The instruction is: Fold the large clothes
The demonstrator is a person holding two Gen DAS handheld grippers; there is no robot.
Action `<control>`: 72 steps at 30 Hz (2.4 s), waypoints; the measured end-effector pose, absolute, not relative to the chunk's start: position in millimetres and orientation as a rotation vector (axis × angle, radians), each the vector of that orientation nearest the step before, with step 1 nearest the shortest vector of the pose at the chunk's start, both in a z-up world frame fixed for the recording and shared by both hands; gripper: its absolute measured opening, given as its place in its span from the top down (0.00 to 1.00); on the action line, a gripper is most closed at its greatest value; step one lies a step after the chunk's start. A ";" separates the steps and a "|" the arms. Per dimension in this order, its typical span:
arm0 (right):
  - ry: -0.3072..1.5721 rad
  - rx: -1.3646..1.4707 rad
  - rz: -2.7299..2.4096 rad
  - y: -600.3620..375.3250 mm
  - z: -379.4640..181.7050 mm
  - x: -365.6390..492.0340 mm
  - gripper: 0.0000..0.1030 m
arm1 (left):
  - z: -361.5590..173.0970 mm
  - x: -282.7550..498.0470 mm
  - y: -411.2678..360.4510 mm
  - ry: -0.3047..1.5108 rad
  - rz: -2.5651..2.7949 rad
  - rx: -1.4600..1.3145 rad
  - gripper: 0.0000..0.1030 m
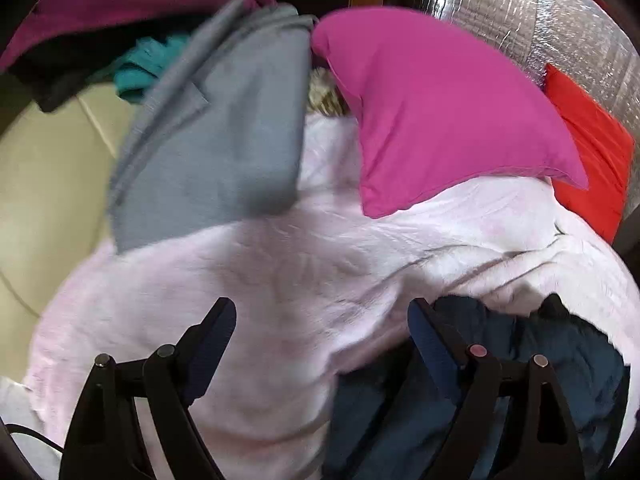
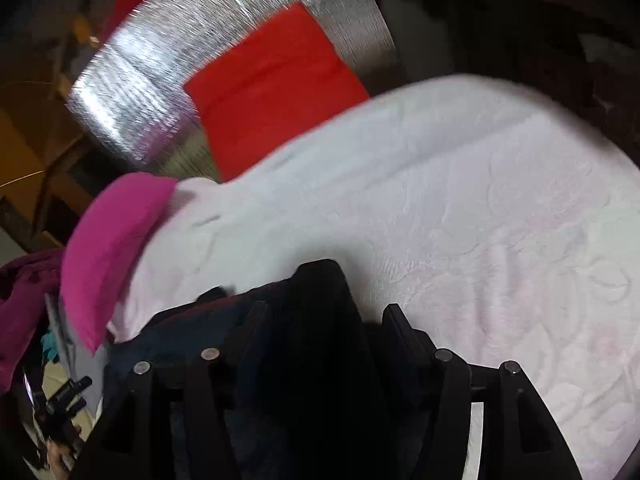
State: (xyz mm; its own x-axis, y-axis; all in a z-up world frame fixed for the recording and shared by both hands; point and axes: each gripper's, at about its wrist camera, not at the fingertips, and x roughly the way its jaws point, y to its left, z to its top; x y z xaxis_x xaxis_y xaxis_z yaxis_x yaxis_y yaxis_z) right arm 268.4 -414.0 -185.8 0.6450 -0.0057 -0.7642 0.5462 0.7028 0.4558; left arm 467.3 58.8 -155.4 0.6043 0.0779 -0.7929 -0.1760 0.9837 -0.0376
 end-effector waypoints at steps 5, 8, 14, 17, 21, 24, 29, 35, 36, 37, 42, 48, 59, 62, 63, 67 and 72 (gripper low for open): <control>0.768 0.800 -0.305 -403.7 -168.1 214.1 0.32 | -144.9 421.2 63.7 0.896 0.134 -0.099 0.15; 0.736 0.853 -0.287 -397.8 -167.8 174.6 0.32 | -150.2 391.6 63.9 0.913 0.124 -0.103 0.15; 0.680 0.970 -0.258 -389.9 -183.7 108.3 0.27 | -145.7 332.3 51.4 0.836 0.107 -0.139 0.15; 0.725 1.032 -0.220 -385.3 -194.4 85.1 0.26 | -155.6 304.5 43.1 0.835 0.072 -0.116 0.15; 0.747 1.126 -0.166 -372.4 -211.4 52.5 0.22 | -182.1 261.7 38.4 0.872 0.059 -0.071 0.15; 0.773 1.156 -0.139 -365.2 -219.6 47.4 0.22 | -186.5 239.4 37.9 0.860 0.048 -0.072 0.15; 0.792 1.173 -0.099 -347.7 -225.2 51.4 0.22 | -178.1 205.2 26.3 0.748 0.065 0.044 0.15; 0.769 1.076 -0.067 -326.5 -209.5 60.7 0.22 | -180.9 195.6 26.0 0.709 0.062 0.106 0.15; 0.757 1.068 -0.067 -324.5 -207.2 61.8 0.22 | -181.8 195.7 26.7 0.708 0.070 0.112 0.15; 0.747 1.059 -0.068 -322.7 -204.8 63.2 0.22 | -182.2 196.2 27.4 0.710 0.073 0.111 0.15; 0.683 0.969 -0.077 -311.3 -190.6 75.2 0.23 | -180.7 194.7 28.6 0.700 0.075 0.099 0.15; 0.705 0.818 -0.111 -298.0 -188.7 106.2 0.46 | -181.5 197.0 23.0 0.690 0.067 0.122 0.15; 0.814 0.862 -0.110 -309.7 -207.2 101.9 0.39 | -182.3 196.0 17.6 0.679 0.069 0.148 0.15; 0.801 0.848 -0.112 -312.9 -201.8 86.3 0.34 | -183.3 197.3 16.3 0.682 0.072 0.156 0.15; 0.806 0.855 -0.114 -316.1 -201.9 82.4 0.32 | -184.4 198.4 16.1 0.689 0.070 0.154 0.15; 0.851 0.951 -0.117 -327.6 -215.3 70.3 0.31 | -195.3 209.4 22.3 0.793 0.008 0.061 0.15; 0.879 1.024 -0.102 -333.5 -226.9 69.9 0.30 | -208.0 220.0 29.0 0.886 -0.028 -0.039 0.15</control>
State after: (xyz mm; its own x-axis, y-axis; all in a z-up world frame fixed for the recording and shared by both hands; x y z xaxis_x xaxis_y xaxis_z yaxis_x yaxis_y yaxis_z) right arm 69.9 -333.5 -226.9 0.6651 0.3117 -0.6786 0.4589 0.5464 0.7006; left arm 220.0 29.0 -208.0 0.6323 -0.0403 -0.7737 0.0080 0.9989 -0.0455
